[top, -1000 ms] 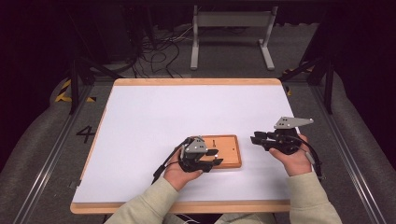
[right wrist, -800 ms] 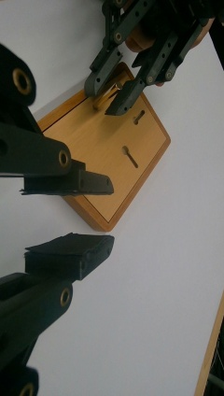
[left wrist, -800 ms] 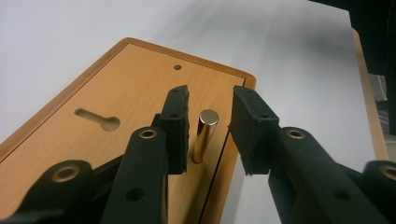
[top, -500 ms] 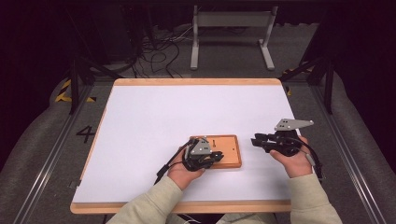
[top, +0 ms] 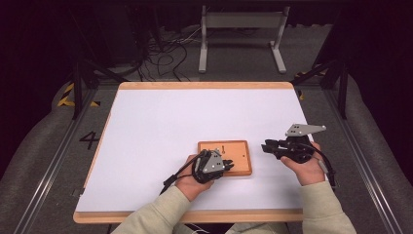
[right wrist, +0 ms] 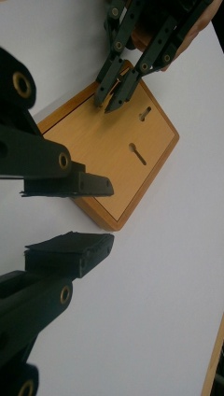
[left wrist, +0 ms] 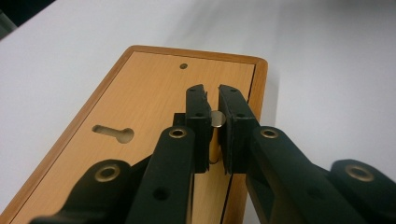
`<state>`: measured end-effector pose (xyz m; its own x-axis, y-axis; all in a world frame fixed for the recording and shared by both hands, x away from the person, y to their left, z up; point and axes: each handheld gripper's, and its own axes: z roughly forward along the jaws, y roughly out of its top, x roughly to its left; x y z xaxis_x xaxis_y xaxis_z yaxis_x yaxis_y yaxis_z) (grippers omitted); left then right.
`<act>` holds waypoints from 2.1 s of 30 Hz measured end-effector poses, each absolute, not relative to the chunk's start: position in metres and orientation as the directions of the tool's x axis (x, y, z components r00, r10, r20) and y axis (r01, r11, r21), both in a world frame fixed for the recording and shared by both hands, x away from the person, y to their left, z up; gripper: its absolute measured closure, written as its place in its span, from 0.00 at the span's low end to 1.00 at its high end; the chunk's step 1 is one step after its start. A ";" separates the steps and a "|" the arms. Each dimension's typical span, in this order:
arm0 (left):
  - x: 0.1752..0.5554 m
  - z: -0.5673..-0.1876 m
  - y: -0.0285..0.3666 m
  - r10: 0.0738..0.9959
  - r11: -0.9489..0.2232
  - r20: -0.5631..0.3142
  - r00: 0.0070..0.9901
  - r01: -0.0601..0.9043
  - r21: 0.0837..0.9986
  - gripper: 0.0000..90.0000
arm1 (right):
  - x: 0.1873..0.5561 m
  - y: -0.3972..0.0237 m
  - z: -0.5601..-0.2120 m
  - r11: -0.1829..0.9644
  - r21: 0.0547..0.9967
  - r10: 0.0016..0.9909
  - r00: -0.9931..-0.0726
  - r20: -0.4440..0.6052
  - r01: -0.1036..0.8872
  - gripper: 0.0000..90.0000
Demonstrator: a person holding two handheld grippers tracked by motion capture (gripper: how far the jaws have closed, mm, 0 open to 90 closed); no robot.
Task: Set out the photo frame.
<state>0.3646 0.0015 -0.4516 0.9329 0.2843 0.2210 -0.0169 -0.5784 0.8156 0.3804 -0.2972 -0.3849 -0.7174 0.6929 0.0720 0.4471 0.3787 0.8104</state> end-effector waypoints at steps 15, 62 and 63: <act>0.340 -0.454 -0.002 0.231 -0.649 0.437 0.869 -0.197 0.734 0.93 | 0.380 -0.288 -0.383 0.389 0.804 0.672 -0.736 0.087 0.450 0.66; 0.328 -0.458 -0.003 0.246 -0.651 0.474 0.845 -0.219 0.727 0.92 | 0.443 -0.224 -0.435 0.429 0.585 0.578 -0.707 0.408 0.688 0.28; 0.327 -0.458 -0.003 0.247 -0.650 0.473 0.846 -0.217 0.728 0.92 | 0.443 -0.224 -0.435 0.427 0.583 0.564 -0.708 0.426 0.691 0.29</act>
